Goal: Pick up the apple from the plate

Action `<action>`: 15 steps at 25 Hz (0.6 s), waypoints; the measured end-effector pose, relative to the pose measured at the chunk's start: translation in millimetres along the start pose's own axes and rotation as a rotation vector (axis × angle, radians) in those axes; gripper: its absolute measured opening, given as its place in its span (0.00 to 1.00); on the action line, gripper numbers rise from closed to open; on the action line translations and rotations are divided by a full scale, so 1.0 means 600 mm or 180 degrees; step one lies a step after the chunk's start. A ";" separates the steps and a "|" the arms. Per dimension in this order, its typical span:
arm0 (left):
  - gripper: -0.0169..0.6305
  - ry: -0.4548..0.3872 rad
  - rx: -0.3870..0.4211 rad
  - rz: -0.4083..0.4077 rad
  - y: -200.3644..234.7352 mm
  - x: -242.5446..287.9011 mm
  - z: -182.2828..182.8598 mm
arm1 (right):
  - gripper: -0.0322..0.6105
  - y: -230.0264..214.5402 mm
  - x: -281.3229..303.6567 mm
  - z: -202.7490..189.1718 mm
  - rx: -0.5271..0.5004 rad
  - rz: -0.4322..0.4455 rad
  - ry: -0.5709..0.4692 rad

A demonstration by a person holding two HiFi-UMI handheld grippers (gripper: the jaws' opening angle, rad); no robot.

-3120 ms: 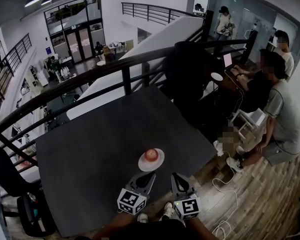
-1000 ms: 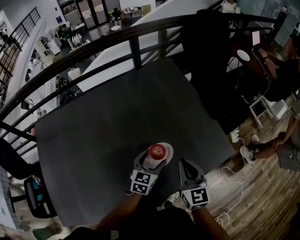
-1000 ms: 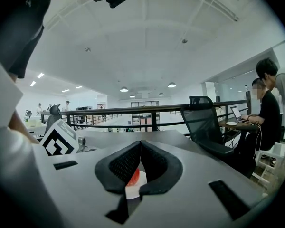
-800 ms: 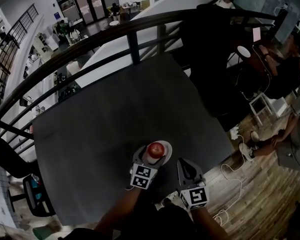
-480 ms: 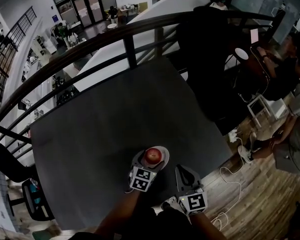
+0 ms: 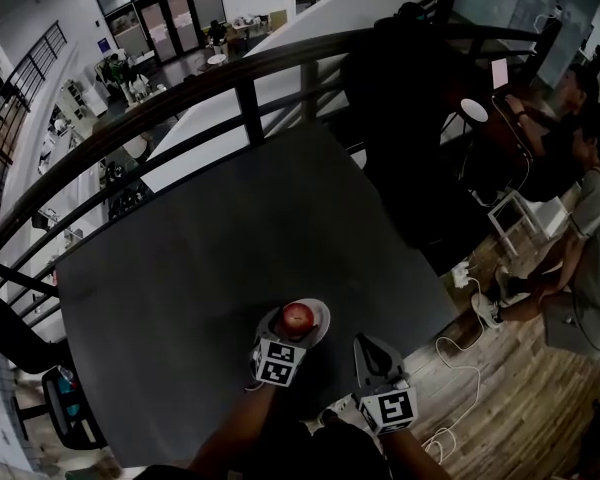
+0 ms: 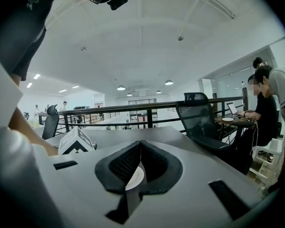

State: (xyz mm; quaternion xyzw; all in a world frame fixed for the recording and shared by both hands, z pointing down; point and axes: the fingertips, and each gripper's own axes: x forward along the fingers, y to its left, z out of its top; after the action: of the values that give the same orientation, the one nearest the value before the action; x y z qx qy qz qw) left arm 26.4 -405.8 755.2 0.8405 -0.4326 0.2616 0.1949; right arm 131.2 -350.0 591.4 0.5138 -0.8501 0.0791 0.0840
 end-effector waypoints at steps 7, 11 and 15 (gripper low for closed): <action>0.65 0.0065 -0.0005 -0.0033 -0.002 -0.005 -0.002 | 0.09 -0.009 -0.008 0.010 -0.0033 -0.0041 0.0030; 0.65 0.0073 -0.0027 -0.0007 0.004 -0.003 0.000 | 0.09 -0.008 -0.003 0.015 -0.0008 -0.0023 -0.0126; 0.65 -0.0014 0.0111 -0.0006 -0.008 -0.011 0.017 | 0.09 -0.012 -0.013 0.007 -0.0038 -0.0056 -0.0004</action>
State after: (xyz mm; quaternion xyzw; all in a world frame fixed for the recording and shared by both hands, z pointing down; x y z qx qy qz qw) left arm 29.7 -404.5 742.8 0.8448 -0.4276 0.2671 0.1795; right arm 140.7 -347.7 585.8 0.5208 -0.8461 0.0729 0.0873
